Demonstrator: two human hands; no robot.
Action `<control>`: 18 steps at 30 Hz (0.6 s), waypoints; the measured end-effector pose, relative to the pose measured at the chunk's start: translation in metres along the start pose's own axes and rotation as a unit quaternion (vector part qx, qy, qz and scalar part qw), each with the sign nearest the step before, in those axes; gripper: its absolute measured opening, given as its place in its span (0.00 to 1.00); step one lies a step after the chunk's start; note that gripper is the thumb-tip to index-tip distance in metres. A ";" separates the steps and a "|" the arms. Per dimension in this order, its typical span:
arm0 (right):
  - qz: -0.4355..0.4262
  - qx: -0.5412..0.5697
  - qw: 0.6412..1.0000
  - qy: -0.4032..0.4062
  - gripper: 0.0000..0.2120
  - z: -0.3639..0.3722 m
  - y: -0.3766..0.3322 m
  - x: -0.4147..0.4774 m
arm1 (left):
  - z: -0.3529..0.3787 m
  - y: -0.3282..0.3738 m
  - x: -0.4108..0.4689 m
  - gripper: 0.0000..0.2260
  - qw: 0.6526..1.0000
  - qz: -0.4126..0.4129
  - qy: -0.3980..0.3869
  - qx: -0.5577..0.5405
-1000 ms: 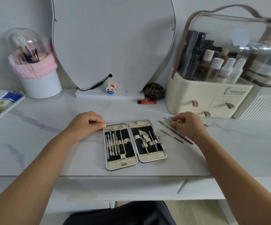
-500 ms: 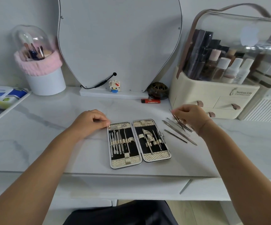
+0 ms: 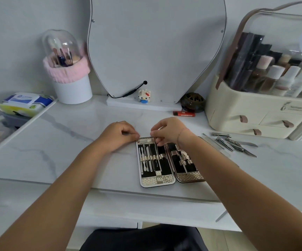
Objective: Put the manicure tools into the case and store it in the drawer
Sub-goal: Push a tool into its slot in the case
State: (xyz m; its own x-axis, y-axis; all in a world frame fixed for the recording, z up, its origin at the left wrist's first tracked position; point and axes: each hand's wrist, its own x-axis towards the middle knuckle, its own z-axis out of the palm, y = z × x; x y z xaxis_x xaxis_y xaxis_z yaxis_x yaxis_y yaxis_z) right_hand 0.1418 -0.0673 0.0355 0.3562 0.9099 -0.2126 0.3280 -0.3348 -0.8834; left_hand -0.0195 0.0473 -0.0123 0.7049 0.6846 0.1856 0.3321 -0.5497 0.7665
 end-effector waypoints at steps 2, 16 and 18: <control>0.009 -0.009 1.000 0.014 0.08 0.003 0.000 0.003 | 0.000 -0.001 0.000 0.07 1.000 -0.001 -0.002 0.001; 0.067 0.055 0.996 0.020 0.07 0.004 -0.007 0.008 | -0.001 -0.001 0.000 0.07 1.000 0.003 -0.004 -0.007; 0.069 0.065 0.995 0.029 0.07 0.004 -0.006 0.009 | -0.001 -0.001 0.000 0.06 1.000 0.001 -0.004 -0.008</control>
State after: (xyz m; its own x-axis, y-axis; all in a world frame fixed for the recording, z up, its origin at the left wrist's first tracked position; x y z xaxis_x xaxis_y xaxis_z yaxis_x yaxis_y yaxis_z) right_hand 0.1395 -0.0563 0.0377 0.4416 0.8402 -0.3146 0.1580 -0.4180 -0.8946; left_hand -0.0201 0.0481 -0.0125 0.7114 0.6788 0.1822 0.3196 -0.5433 0.7763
